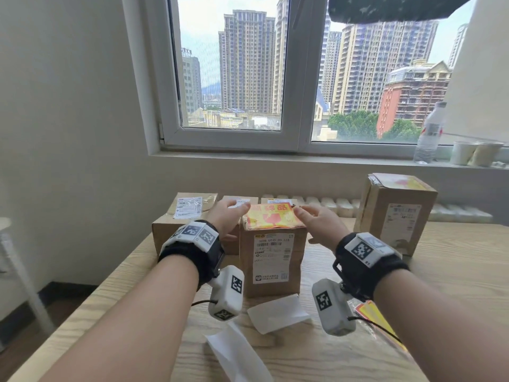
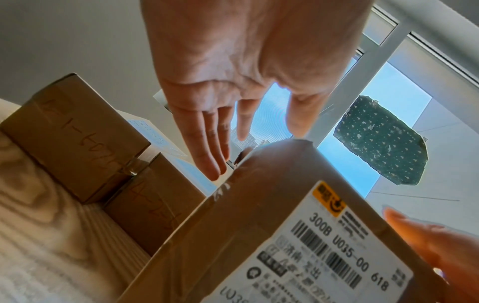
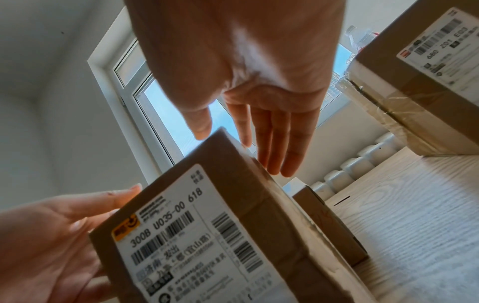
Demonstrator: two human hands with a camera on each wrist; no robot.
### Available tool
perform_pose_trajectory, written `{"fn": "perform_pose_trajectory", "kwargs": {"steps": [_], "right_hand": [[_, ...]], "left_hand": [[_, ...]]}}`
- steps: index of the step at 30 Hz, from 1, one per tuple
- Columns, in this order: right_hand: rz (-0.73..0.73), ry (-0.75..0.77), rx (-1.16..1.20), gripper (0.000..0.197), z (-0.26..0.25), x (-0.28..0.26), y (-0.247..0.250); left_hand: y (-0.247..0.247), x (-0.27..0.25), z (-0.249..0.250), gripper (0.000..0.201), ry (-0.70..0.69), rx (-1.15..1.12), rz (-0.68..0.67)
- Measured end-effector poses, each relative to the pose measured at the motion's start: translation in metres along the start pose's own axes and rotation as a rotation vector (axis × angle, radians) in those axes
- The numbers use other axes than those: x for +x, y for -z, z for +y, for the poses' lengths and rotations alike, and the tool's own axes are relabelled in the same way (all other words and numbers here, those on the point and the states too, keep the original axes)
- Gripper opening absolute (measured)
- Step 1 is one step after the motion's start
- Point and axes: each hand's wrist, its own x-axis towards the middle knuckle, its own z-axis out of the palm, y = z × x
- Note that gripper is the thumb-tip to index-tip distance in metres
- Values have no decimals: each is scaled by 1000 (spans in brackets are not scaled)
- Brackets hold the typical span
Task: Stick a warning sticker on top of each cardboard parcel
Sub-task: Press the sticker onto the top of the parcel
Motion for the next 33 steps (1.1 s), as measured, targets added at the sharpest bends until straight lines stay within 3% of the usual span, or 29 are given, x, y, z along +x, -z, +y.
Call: {"fn": "perform_pose_trajectory", "kwargs": {"steps": [2,6,9,15,18,25,33], "right_hand": [[14,-30,51,51,2,-4,-1],[1,-87,103,58,8,-13,-3],[-56,-131,130,61,10,-23,-4],[-80,-86,116,50,3,-37,-5],[-36,-27,113,39,-6,-44,3],[104,25,143,48,-20,-55,45],[288,-40,173,39,8,-23,98]], "left_hand": [[-1,-4,-2,21,22,-56,24],[-4,-14,-6,30,86,-135,44],[-5,-21,-9,35,116,-102,-28],[-5,-33,-8,33,-4,42,-67],[-1,-43,5,36,-44,24,-58],[-7,-56,45,43,-127,-10,-48],[-62,-22,87,39,-180,-68,-134]]}}
